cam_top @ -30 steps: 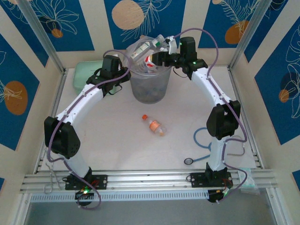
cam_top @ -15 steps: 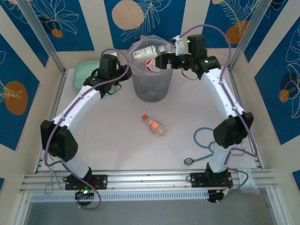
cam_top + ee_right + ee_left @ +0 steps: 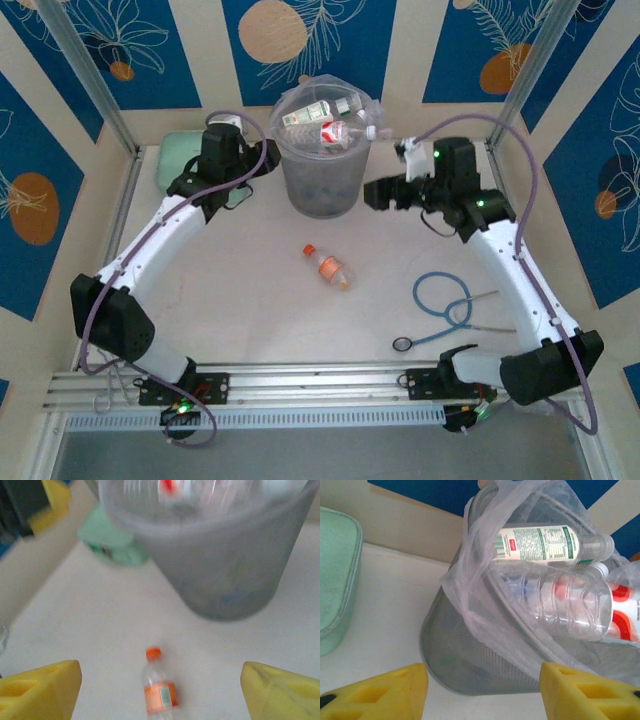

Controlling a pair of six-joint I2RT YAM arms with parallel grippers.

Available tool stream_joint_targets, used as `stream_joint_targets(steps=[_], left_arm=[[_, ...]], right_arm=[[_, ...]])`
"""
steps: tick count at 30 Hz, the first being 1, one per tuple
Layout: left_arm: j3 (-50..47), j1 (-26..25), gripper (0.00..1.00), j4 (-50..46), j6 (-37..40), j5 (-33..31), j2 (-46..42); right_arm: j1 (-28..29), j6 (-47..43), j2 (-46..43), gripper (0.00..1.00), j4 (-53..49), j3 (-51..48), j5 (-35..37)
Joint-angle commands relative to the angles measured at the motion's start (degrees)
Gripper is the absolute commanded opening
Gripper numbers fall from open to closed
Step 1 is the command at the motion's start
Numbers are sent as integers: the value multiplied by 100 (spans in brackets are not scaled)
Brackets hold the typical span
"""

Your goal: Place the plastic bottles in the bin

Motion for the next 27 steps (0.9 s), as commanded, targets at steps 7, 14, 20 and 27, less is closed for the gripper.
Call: stream_joint_targets(steps=[7,14,20,27], left_arm=[[-1071,-18,73,462,-260,101,-1081],[-2081,-16,85,84,-294,-201,-2086],[-2970,-16,92,-1,-340,-51,-2621],[-3727,-14,92,359,-470,87,-2741]], right_arm=[[1462,-586,706,89,-64,-1132,984],[2127,-580,2337,99,101,-947,1406],[2304,-406,3068,98,204,-669,1287],[2366,-240,3338,87,213,-502,1277]])
